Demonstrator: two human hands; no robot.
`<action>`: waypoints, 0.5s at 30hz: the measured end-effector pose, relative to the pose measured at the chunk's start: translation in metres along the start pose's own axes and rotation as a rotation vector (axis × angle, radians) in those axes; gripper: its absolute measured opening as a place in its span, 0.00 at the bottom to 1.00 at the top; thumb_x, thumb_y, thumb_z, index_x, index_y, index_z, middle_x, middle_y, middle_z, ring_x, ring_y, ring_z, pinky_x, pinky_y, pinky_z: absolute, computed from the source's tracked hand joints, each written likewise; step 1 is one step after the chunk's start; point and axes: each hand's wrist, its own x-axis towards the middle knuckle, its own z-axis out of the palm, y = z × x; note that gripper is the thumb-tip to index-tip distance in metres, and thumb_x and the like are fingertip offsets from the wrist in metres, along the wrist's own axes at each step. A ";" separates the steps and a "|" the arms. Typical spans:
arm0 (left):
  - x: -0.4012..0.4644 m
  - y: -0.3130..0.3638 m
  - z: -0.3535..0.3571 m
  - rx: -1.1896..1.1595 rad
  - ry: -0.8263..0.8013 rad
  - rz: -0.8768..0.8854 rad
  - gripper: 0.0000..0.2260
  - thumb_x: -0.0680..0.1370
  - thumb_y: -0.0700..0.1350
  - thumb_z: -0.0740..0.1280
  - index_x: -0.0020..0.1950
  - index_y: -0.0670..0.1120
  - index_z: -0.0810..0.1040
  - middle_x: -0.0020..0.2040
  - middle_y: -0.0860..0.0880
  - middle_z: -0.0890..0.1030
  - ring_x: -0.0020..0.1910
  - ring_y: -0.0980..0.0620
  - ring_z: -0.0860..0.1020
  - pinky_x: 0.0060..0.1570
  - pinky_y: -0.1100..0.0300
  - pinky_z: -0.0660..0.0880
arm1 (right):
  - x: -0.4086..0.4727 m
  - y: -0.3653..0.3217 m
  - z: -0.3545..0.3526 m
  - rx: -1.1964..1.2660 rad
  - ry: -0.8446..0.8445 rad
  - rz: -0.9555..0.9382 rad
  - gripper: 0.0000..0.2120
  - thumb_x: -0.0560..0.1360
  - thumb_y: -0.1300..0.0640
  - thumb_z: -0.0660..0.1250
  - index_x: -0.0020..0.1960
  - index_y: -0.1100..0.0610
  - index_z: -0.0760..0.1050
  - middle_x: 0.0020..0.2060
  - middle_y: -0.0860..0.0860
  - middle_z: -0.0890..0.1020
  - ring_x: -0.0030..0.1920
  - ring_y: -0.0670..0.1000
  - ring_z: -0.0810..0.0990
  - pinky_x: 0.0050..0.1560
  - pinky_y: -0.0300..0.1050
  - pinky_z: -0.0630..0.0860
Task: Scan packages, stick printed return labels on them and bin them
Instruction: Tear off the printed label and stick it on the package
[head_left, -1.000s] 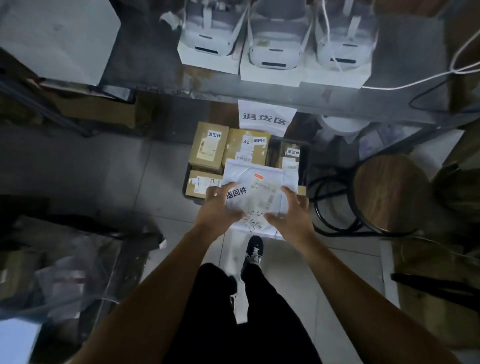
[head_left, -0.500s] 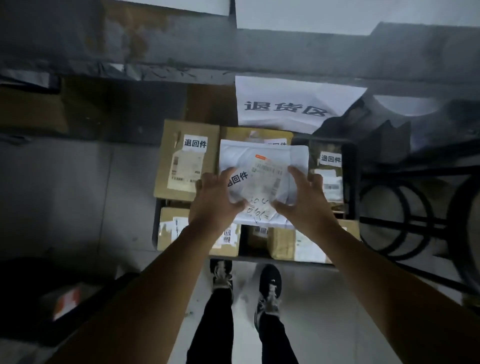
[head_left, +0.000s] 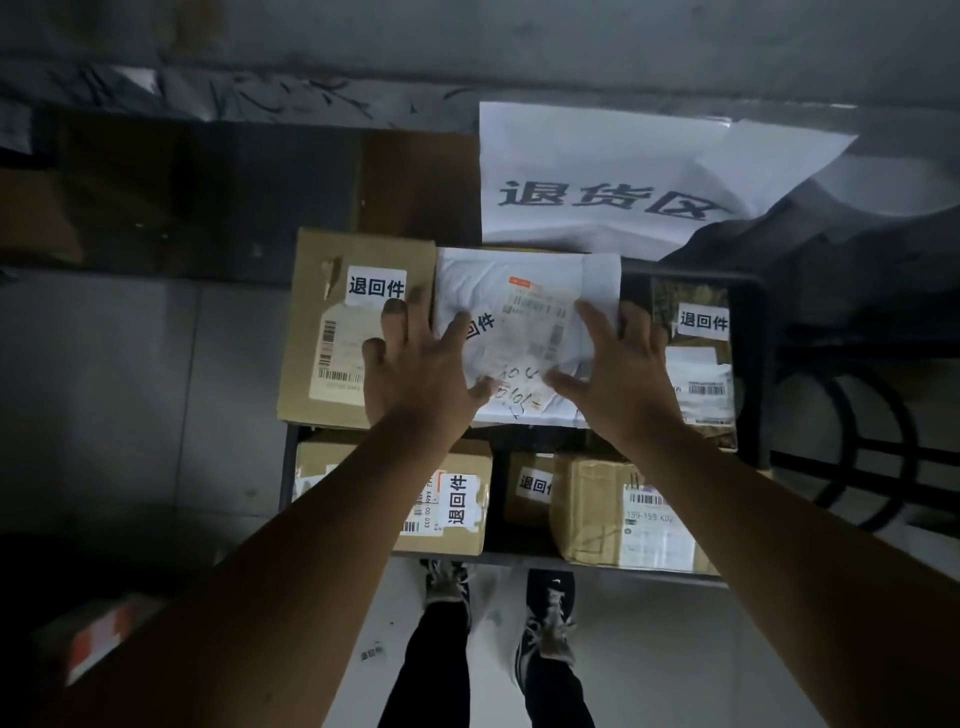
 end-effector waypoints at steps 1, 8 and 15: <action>-0.001 0.001 -0.001 -0.004 -0.004 -0.004 0.35 0.73 0.69 0.65 0.75 0.57 0.60 0.78 0.44 0.52 0.75 0.40 0.54 0.65 0.45 0.66 | 0.001 0.000 -0.002 0.005 -0.011 -0.002 0.40 0.73 0.44 0.72 0.78 0.48 0.56 0.75 0.56 0.55 0.74 0.61 0.53 0.71 0.58 0.64; -0.027 0.017 -0.023 -0.044 0.034 0.002 0.36 0.76 0.66 0.63 0.79 0.56 0.54 0.78 0.43 0.52 0.76 0.41 0.53 0.68 0.45 0.65 | -0.025 -0.007 -0.026 -0.020 0.015 0.012 0.36 0.78 0.43 0.65 0.79 0.47 0.51 0.79 0.57 0.47 0.78 0.62 0.48 0.71 0.61 0.63; -0.121 0.067 -0.116 -0.092 0.084 0.096 0.30 0.80 0.64 0.57 0.79 0.56 0.55 0.80 0.46 0.55 0.78 0.42 0.52 0.72 0.43 0.58 | -0.144 -0.006 -0.119 -0.088 0.081 -0.080 0.32 0.80 0.43 0.60 0.79 0.50 0.54 0.78 0.53 0.56 0.77 0.58 0.56 0.70 0.57 0.64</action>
